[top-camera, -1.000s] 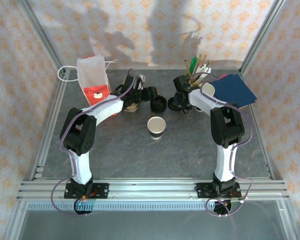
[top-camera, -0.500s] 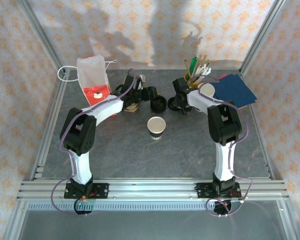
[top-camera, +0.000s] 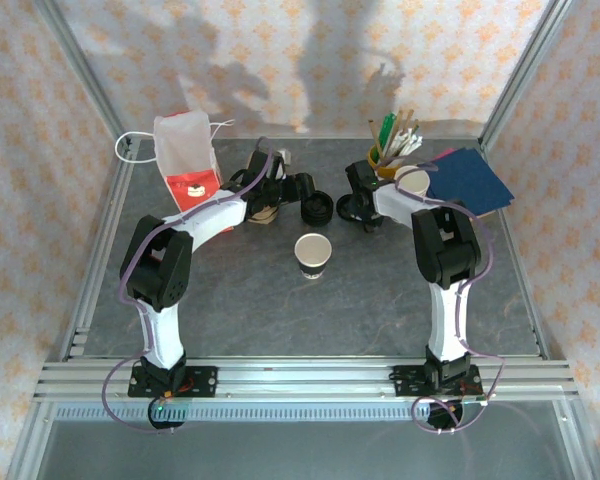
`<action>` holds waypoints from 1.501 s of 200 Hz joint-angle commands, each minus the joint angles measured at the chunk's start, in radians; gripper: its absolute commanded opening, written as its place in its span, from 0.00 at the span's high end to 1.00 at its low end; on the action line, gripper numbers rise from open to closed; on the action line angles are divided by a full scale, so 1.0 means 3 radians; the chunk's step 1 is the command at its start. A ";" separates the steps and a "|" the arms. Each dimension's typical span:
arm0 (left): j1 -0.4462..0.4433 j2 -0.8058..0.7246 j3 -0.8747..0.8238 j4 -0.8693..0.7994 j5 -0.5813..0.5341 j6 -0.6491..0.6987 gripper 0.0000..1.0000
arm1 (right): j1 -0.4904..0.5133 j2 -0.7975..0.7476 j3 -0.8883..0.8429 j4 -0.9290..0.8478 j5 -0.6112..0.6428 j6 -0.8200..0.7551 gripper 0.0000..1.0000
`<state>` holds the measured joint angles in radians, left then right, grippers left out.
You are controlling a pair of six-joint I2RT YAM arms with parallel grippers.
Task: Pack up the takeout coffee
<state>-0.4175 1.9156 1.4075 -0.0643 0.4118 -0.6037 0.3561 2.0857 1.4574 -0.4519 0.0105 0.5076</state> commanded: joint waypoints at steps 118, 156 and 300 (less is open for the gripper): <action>0.0004 -0.0258 0.0383 -0.0317 0.0267 0.0140 0.34 | 0.0014 -0.0895 -0.0164 -0.0198 0.0175 -0.0213 0.95; -0.0035 -0.0272 0.0636 -0.0517 0.0539 0.0134 0.31 | 0.0227 -0.1259 -0.0035 -0.0363 0.0109 -0.0364 0.95; -0.0070 -0.0369 0.0430 -0.0217 0.1317 -0.0257 0.55 | 0.0628 -0.1656 0.0183 -0.0432 -0.0091 -0.0431 0.94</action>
<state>-0.4324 1.8626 1.5574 -0.1947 0.7528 -0.6472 0.5381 1.6306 1.4738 -0.5686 -0.0154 0.3908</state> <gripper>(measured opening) 0.500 0.066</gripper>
